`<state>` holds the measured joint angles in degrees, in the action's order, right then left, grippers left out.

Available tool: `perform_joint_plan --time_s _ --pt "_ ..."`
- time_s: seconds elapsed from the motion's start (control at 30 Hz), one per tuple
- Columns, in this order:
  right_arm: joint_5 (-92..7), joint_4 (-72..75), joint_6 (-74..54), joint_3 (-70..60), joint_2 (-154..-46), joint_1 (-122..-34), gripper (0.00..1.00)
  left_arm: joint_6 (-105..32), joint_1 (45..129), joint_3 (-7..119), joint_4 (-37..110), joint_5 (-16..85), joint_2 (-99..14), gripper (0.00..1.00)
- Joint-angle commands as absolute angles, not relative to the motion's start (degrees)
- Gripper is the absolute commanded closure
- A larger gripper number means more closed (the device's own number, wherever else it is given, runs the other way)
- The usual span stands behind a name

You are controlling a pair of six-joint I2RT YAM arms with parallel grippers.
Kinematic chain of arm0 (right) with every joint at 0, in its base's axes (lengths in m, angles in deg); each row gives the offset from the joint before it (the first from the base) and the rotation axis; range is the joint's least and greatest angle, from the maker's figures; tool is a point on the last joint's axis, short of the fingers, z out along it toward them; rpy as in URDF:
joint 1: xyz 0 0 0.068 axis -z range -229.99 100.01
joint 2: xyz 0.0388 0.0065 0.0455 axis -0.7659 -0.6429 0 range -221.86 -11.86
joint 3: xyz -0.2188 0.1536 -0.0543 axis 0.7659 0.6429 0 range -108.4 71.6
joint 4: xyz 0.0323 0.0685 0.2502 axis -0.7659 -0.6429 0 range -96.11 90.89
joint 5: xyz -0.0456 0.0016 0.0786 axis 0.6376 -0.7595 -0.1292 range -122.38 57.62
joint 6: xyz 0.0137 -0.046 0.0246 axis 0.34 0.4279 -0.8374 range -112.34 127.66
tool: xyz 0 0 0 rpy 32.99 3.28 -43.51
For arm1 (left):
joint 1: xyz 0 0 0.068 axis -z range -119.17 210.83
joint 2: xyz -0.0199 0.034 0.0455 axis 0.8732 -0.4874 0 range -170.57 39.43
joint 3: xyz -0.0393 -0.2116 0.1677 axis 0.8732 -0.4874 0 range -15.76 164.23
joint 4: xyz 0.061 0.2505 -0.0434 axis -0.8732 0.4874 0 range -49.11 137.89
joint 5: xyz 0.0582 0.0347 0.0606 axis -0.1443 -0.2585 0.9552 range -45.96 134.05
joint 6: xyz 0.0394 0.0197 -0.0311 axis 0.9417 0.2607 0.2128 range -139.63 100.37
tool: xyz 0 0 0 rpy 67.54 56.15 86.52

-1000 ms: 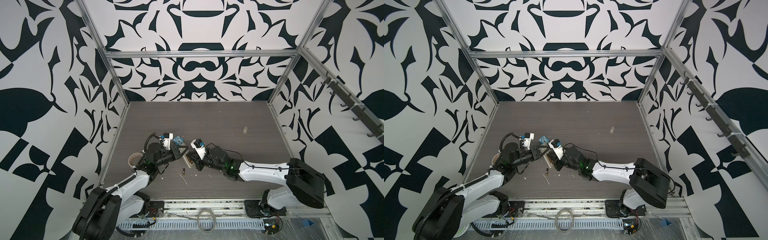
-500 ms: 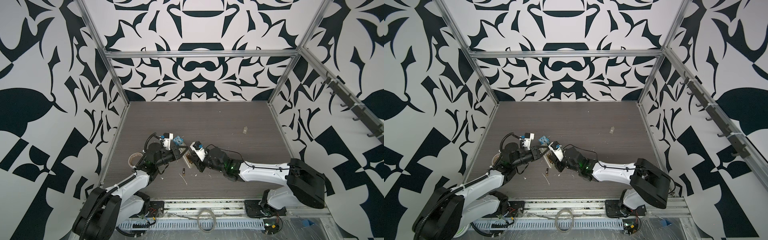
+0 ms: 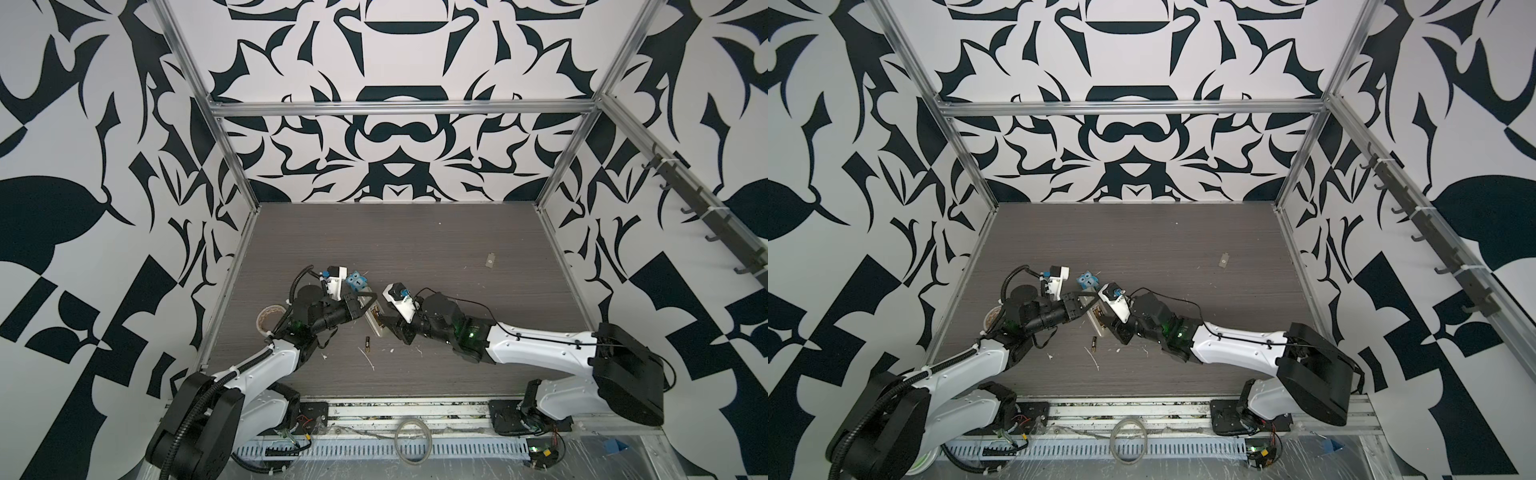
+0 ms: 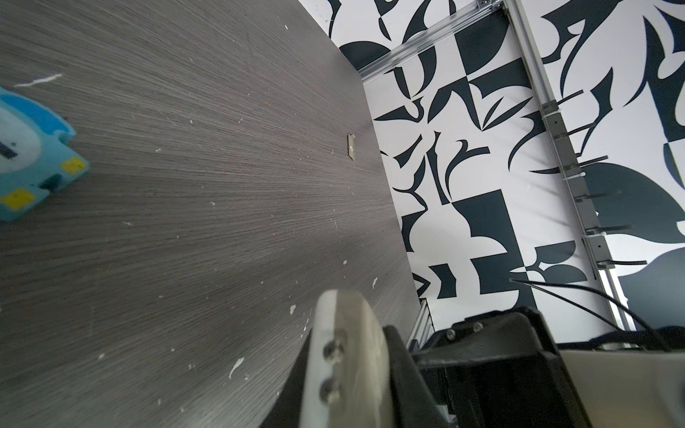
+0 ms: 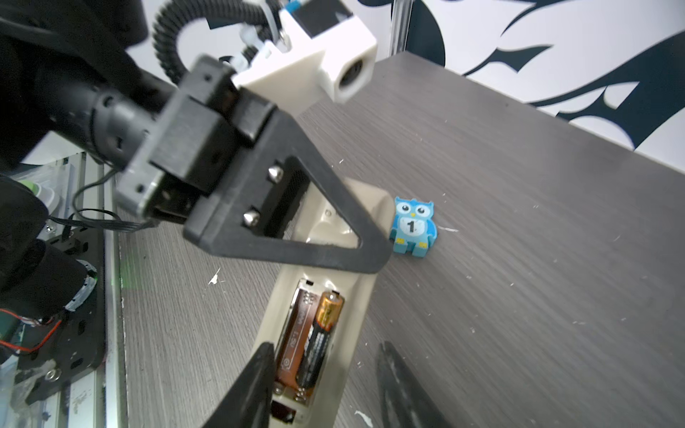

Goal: Load the batteries into the remote control

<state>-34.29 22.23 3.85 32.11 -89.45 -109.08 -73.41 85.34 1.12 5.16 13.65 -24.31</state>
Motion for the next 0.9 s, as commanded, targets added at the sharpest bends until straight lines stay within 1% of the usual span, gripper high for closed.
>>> perform_joint_plan --time_s 0.0,0.23,0.43,0.63,0.87 --pt "-34.8 19.1 6.7 28.5 -86.1 -109.2 0.50 -72.1 85.4 0.7 4.7 12.3 -24.4 1.00" --pt "-34.7 0.4 17.2 21.2 -81.8 -109.1 0.53 -70.4 85.4 1.7 7.5 8.5 -23.8 1.00" --pt "-38.0 -12.4 24.6 13.8 -84.3 -109.1 0.55 -70.0 85.9 2.2 8.4 5.1 -24.4 1.00" --pt "-41.5 -17.7 29.7 11.1 -86.7 -109.1 0.59 -67.4 86.9 3.3 14.0 3.4 -22.7 1.00" --pt "-45.2 -19.5 31.0 9.8 -88.2 -109.2 0.66 -66.2 88.7 3.9 16.7 2.4 -21.6 1.00"
